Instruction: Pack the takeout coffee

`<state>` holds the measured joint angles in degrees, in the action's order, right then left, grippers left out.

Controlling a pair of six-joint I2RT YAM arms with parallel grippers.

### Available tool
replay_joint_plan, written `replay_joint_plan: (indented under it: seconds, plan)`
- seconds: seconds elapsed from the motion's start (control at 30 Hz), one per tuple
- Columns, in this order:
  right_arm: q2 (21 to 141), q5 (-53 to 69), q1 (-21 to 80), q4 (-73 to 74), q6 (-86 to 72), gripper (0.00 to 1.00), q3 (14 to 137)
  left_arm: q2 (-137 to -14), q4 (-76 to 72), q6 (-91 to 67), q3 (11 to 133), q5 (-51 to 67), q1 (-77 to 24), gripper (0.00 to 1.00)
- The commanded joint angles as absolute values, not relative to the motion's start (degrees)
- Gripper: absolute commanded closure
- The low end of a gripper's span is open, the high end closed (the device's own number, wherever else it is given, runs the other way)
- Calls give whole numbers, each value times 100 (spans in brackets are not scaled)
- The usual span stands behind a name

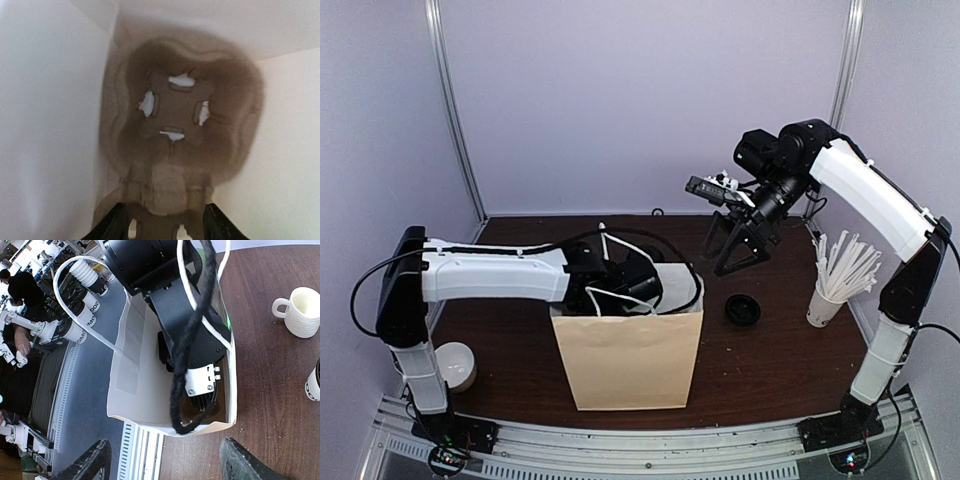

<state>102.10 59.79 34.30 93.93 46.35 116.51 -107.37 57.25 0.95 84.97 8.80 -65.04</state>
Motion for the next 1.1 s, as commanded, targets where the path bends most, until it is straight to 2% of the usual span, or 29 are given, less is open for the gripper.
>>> replay_joint_plan:
  seconds: [0.0, 0.63, 0.9, 0.97, 1.07]
  plan:
    - [10082, 6068, 3410, 10026, 4700, 22, 11673, -10300, 5924, 22, 8815, 1023, -6482, 46]
    - [10146, 6029, 3410, 10100, 4700, 22, 11763, -9474, 6708, 202, 10264, 1410, -6485, 42]
    - [10151, 6065, 3410, 10174, 4792, 22, 11733, -8883, 7422, 671, 11331, 2324, -6477, 45]
    - [10122, 6093, 3410, 10193, 4835, 22, 11721, -8665, 7741, 881, 11537, 2209, -6437, 49]
    - [10077, 6092, 3410, 10189, 4875, 22, 11699, -8198, 7793, 1008, 11351, 1411, -6335, 49]
